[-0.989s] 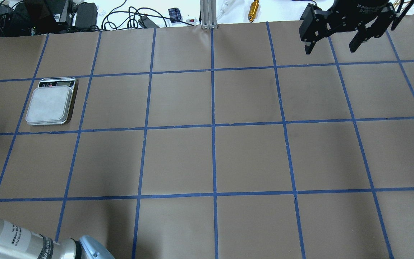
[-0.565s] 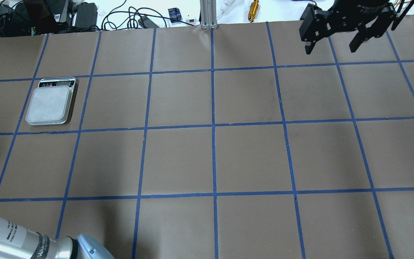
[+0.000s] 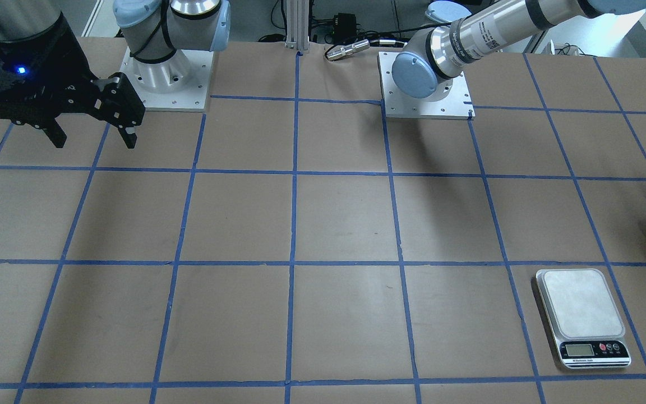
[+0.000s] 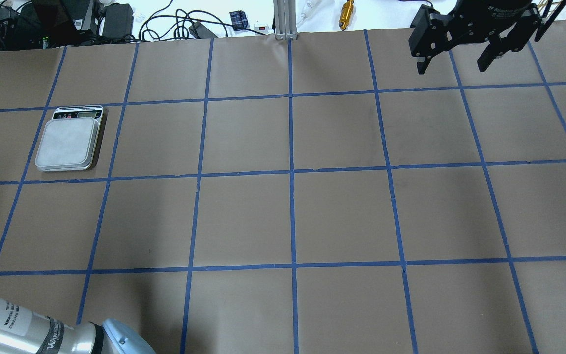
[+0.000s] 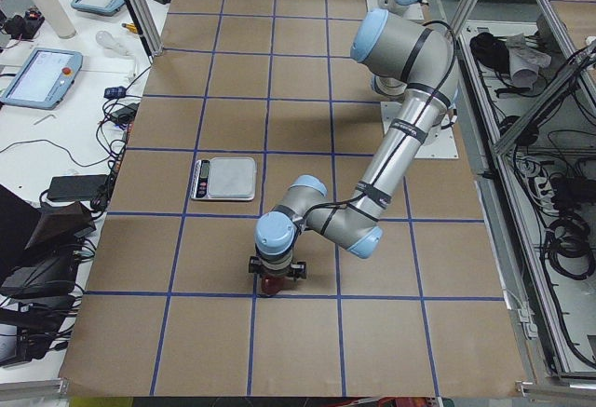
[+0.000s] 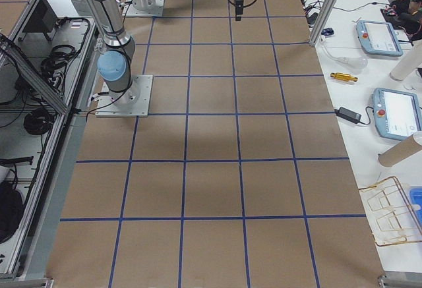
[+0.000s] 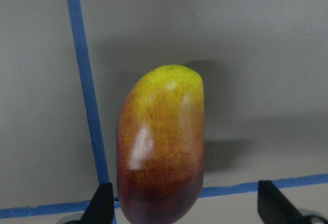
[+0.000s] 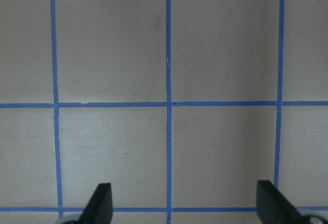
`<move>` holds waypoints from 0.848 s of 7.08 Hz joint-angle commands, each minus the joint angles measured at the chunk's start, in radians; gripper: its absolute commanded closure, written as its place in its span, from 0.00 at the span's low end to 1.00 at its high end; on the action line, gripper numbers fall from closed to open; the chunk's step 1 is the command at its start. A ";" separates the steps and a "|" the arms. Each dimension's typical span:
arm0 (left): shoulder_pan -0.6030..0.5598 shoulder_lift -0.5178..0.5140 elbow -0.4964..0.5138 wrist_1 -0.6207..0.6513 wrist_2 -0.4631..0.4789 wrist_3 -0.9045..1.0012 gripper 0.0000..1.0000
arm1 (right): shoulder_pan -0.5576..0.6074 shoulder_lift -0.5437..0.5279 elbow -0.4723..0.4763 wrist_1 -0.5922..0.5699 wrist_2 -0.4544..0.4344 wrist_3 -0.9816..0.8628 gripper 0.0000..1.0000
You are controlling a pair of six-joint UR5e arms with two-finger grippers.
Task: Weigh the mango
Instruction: 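Close the left gripper around the mango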
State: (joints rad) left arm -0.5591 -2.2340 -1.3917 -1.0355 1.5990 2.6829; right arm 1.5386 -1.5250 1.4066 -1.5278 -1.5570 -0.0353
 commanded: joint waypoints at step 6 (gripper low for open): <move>0.001 -0.070 -0.006 0.044 -0.048 0.006 0.00 | 0.000 -0.001 0.000 0.000 0.000 0.000 0.00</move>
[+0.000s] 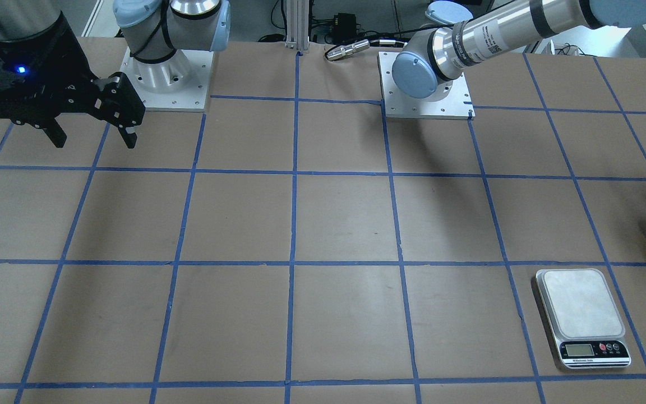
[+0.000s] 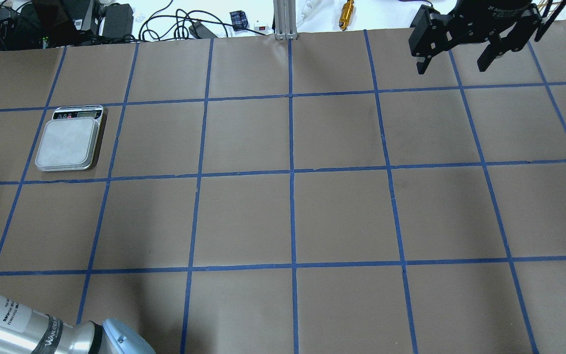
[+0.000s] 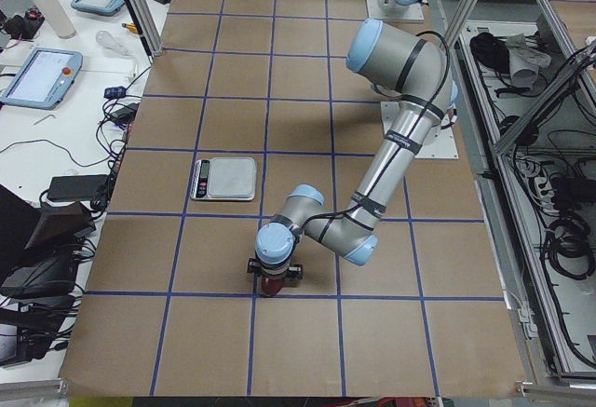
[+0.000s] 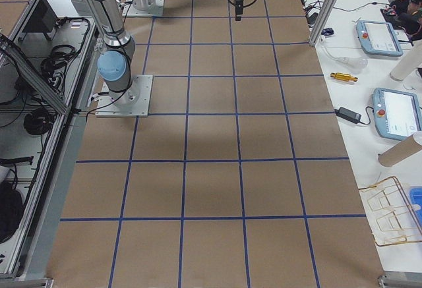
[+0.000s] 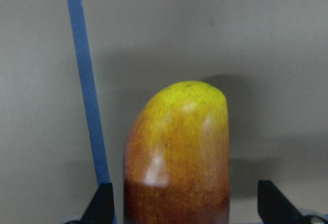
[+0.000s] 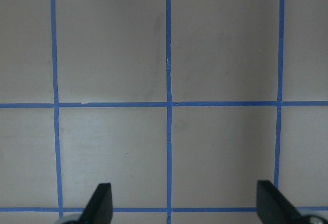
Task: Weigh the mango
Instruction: 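Lift the mango with the left gripper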
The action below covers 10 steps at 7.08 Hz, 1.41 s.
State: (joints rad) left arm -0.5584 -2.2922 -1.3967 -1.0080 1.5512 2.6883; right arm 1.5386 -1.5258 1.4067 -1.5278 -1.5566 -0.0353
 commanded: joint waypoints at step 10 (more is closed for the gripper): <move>0.000 -0.026 -0.001 0.043 -0.049 0.008 1.00 | 0.000 0.001 0.000 0.000 0.001 0.000 0.00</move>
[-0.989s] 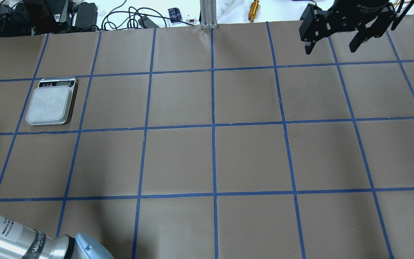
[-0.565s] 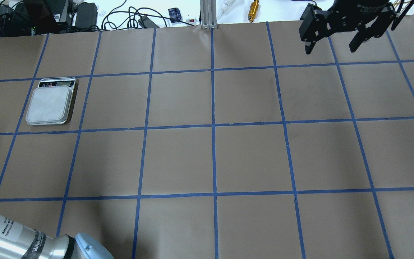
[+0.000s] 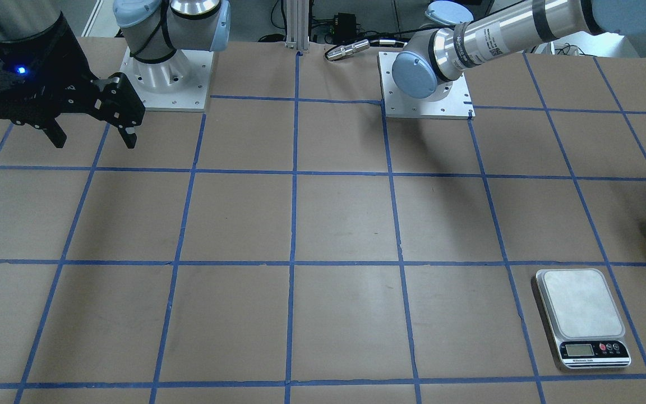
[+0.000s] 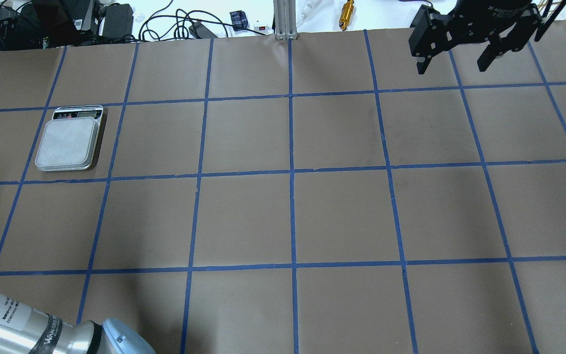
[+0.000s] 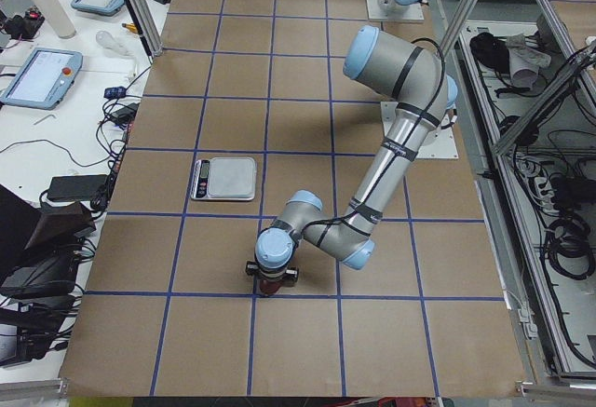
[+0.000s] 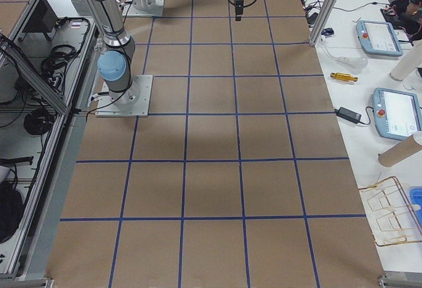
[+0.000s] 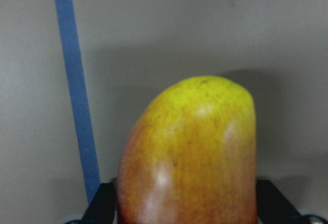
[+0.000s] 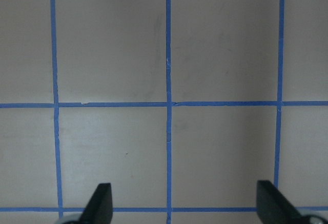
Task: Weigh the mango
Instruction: 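Lift the mango with the left gripper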
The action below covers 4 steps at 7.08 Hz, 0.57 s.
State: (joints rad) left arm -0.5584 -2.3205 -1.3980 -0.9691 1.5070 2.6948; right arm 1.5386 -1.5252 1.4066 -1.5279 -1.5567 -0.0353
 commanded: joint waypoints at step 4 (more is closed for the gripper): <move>-0.044 0.084 0.008 -0.048 0.001 -0.029 1.00 | 0.000 0.000 0.000 0.000 0.000 0.000 0.00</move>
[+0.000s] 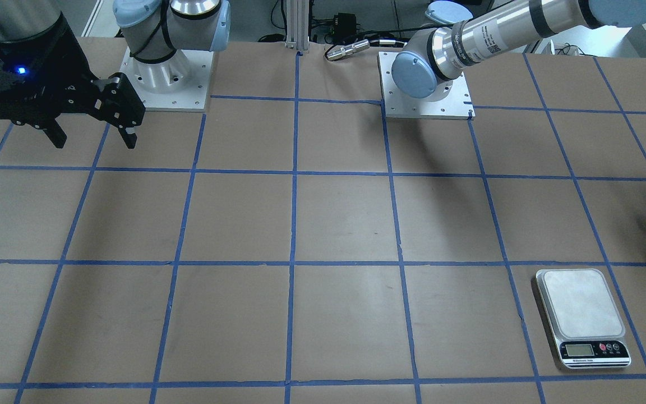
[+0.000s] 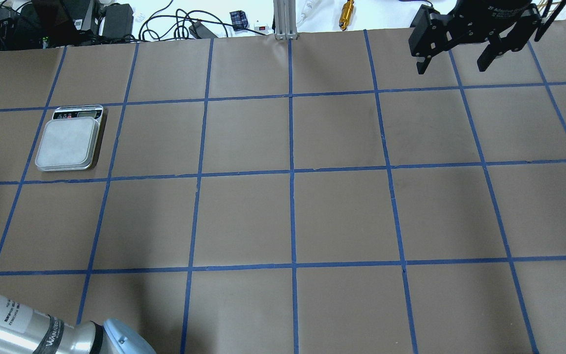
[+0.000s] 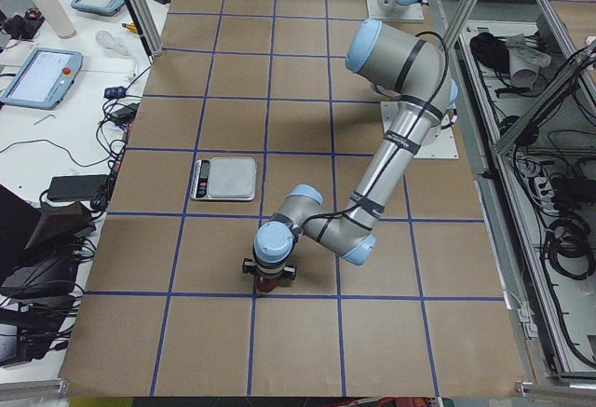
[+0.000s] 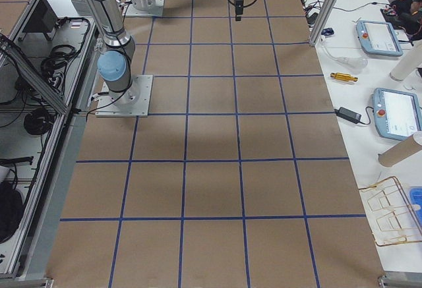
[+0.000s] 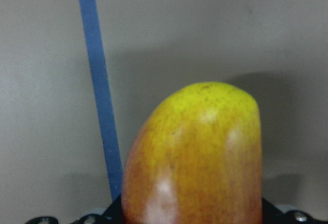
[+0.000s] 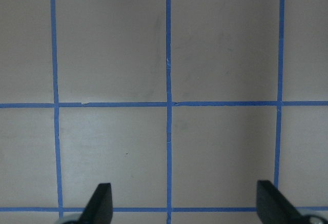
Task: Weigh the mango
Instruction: 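Lift the mango with the left gripper, then carry the mango with the left gripper over the silver scale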
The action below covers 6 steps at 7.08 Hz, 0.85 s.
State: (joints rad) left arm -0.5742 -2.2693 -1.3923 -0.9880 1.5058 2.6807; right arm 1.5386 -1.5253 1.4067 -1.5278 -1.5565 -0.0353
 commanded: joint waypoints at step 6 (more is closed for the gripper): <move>-0.324 0.099 -0.007 -0.104 0.002 -0.358 1.00 | 0.000 0.001 0.000 0.000 0.001 0.000 0.00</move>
State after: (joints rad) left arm -0.8405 -2.1726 -1.3932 -1.0903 1.5094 2.4049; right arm 1.5386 -1.5248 1.4067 -1.5278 -1.5555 -0.0353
